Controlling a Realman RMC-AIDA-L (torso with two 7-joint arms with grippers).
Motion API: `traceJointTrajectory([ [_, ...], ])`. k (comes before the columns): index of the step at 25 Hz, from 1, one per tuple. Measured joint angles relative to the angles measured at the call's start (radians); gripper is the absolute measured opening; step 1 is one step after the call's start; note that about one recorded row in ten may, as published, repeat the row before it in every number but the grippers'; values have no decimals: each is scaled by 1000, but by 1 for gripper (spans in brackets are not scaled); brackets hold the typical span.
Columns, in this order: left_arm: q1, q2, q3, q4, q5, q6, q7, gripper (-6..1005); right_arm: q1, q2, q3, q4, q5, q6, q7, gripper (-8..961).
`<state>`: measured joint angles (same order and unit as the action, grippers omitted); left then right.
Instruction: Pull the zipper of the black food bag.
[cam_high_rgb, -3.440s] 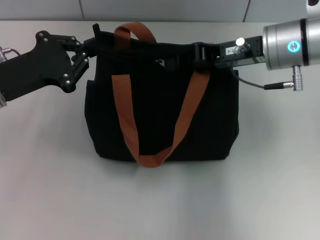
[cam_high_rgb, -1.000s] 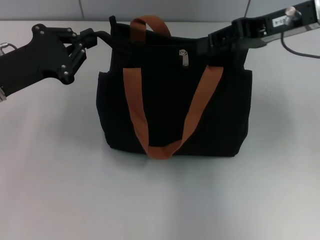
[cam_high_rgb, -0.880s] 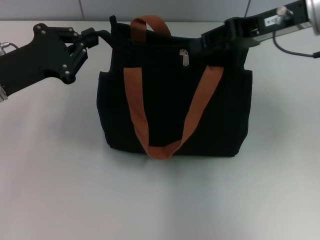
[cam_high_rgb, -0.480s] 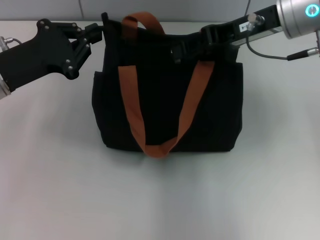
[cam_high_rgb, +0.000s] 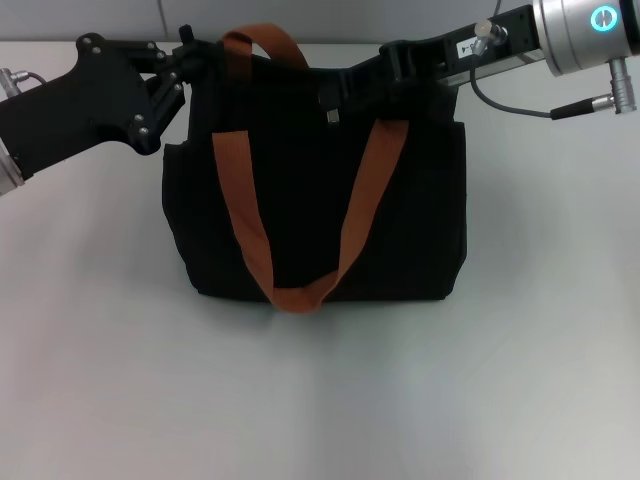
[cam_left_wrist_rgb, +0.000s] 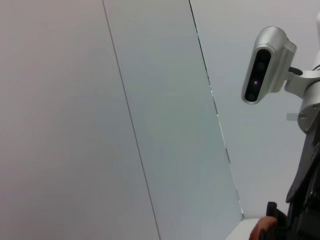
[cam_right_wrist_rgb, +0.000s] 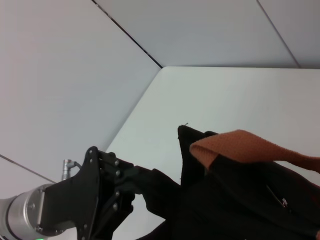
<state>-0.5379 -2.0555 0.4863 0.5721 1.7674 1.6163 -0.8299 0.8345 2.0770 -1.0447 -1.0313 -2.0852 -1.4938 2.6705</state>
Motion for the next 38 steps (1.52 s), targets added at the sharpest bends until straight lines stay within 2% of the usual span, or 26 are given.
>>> traceJointTrajectory([
  [10, 1, 1, -2, 0, -2, -7, -1, 31, -2, 0, -6, 1, 1, -1, 1, 376],
  [14, 4, 4, -6, 0, -10, -7, -6, 31, -3, -6, -6, -22, -21, 0, 1, 375],
  [21, 7, 6, -7, 0, -12, -3, -11, 31, 1, -2, -13, -29, -59, 20, -5, 375],
  [27, 2, 5, -9, 0, -13, 0, -27, 31, 5, 9, -49, -18, -12, 40, -9, 375],
  [29, 1, 4, -9, 0, -13, 1, -27, 31, -1, 9, -70, -11, 42, 49, -3, 375],
  [38, -1, 5, -10, 0, -13, 8, -29, 31, -15, 5, -70, -13, 51, 51, 9, 375],
])
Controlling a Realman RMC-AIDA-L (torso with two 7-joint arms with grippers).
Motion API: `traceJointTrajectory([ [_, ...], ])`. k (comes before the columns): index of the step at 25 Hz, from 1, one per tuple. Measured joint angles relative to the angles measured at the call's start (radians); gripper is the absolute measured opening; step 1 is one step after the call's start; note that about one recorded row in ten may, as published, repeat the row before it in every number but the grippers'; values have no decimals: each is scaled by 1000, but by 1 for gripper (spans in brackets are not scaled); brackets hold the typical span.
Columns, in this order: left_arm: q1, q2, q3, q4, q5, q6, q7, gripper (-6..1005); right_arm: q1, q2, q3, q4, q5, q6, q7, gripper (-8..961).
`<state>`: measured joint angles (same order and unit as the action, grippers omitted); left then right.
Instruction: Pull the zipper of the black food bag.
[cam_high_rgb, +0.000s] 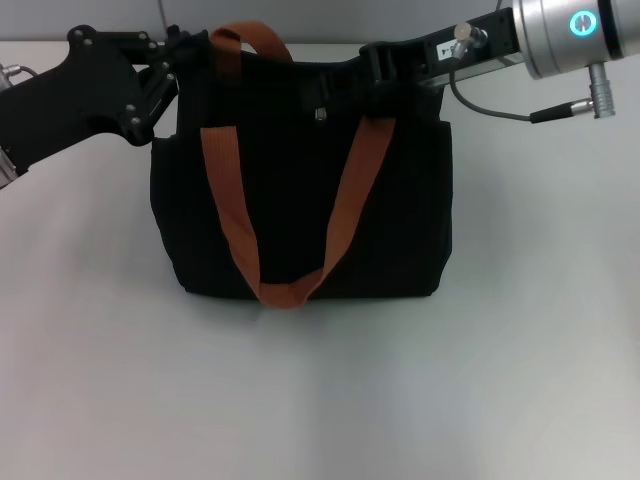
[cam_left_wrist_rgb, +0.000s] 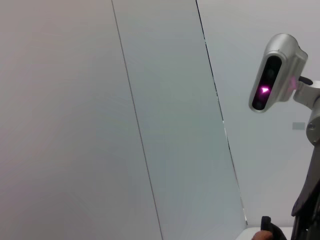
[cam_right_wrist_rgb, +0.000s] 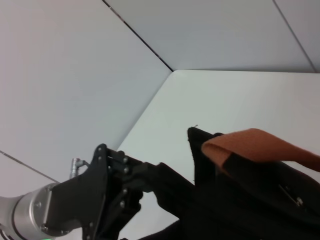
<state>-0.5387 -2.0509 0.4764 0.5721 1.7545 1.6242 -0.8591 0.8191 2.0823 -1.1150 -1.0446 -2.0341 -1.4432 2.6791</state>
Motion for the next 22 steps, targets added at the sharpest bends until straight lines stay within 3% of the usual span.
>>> traceJointTrajectory([
  [7, 10, 3, -2, 0, -17, 0, -9, 32, -22, -4, 9, -126, -22, -63, 55, 375],
  [11, 12, 5, -2, 0, -21, 0, -22, 32, -6, -3, -22, -244, -127, -94, 161, 375],
  [16, 13, 9, -2, 1, -25, 1, -31, 32, 44, -1, -104, -267, -229, -89, 251, 375],
  [22, 13, 9, -2, 0, -25, 10, -31, 32, 59, 3, -174, -229, -234, -17, 270, 370],
])
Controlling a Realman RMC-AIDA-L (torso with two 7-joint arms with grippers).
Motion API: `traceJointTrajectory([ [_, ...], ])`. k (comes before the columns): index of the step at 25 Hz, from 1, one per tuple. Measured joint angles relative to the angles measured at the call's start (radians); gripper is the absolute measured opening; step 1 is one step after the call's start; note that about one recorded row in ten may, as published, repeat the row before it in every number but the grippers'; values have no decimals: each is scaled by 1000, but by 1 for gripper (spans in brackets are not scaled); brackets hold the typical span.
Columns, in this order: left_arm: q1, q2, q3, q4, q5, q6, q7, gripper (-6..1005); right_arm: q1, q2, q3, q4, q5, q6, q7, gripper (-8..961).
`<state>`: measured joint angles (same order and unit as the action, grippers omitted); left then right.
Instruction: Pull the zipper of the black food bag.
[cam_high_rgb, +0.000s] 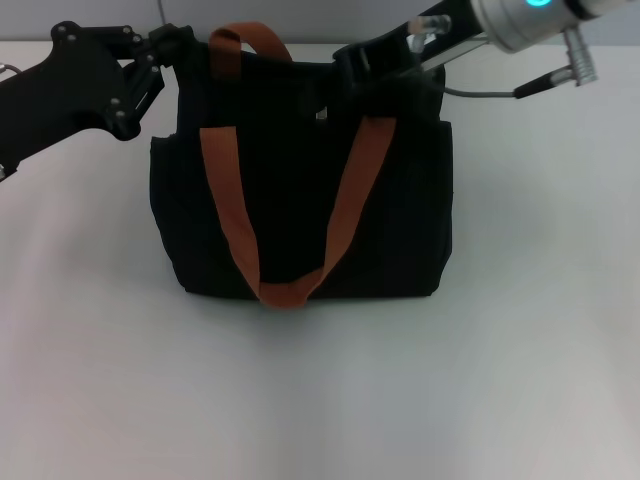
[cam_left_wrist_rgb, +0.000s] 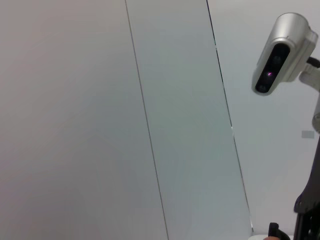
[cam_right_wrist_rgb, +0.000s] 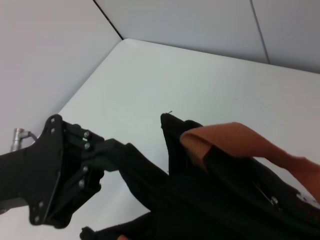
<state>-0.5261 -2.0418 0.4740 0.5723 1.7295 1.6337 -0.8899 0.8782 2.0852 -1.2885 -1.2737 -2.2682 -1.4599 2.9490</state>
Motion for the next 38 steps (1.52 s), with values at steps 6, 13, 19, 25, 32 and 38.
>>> traceJointTrajectory([
  [6, 1, 1, 6, 0, -1, 12, 0, 32, 18, 1, -41, 41, -6, 56, 7, 363],
  [13, -2, 4, 8, -1, -1, 14, -5, 32, 24, 3, -35, 23, -10, 34, 8, 359],
  [19, -3, 5, 7, -2, -1, 17, -7, 32, 16, 0, -21, -9, -65, 6, 8, 357],
  [25, -4, 5, 7, -2, -1, 17, -7, 32, 4, -1, -9, -31, -68, 7, 6, 355],
  [32, -5, 1, 8, 0, -1, 25, -7, 32, 14, 2, -25, 25, -32, 42, -4, 327],
  [38, -3, 3, 7, 5, -1, 62, -5, 32, 21, 3, -67, 58, -24, 108, 2, 320],
])
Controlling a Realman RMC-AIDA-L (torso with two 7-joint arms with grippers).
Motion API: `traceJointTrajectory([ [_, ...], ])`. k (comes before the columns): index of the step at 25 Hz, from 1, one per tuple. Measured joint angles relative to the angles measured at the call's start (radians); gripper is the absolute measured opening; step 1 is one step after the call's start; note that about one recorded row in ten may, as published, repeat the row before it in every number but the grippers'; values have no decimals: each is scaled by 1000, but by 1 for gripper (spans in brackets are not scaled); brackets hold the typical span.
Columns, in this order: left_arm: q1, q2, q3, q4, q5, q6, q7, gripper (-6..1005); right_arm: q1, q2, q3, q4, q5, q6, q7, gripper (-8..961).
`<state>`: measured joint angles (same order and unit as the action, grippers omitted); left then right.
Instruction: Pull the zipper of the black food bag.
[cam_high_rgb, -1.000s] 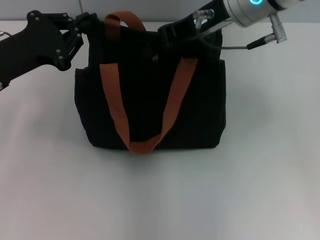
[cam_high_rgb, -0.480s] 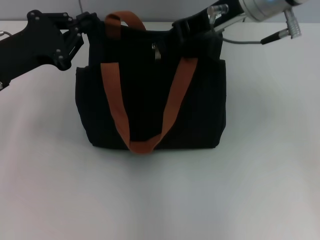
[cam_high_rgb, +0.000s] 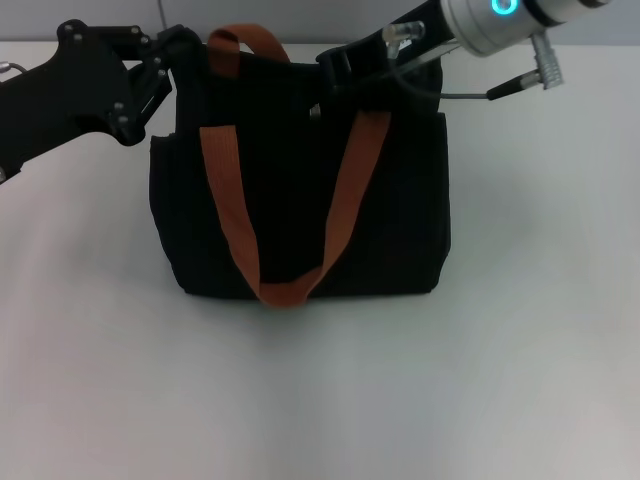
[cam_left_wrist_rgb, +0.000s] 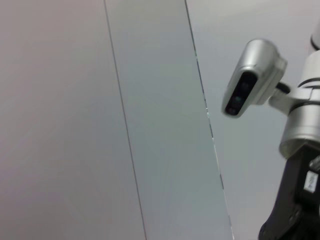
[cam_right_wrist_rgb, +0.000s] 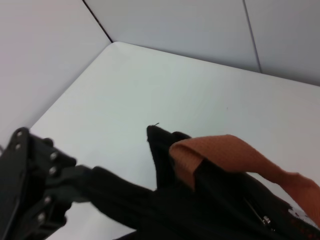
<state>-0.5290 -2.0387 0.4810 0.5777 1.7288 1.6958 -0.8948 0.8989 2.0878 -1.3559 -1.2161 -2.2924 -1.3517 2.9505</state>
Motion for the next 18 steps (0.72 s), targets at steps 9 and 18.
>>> traceJointTrajectory([
  [9, 3, 2, -5, 2, 0, 13, -3, 32, 13, 0, -20, 38, 60, 33, -1, 319],
  [18, 5, 3, -6, 1, 0, 24, -3, 32, -1, 0, -19, 41, 57, 39, 0, 161],
])
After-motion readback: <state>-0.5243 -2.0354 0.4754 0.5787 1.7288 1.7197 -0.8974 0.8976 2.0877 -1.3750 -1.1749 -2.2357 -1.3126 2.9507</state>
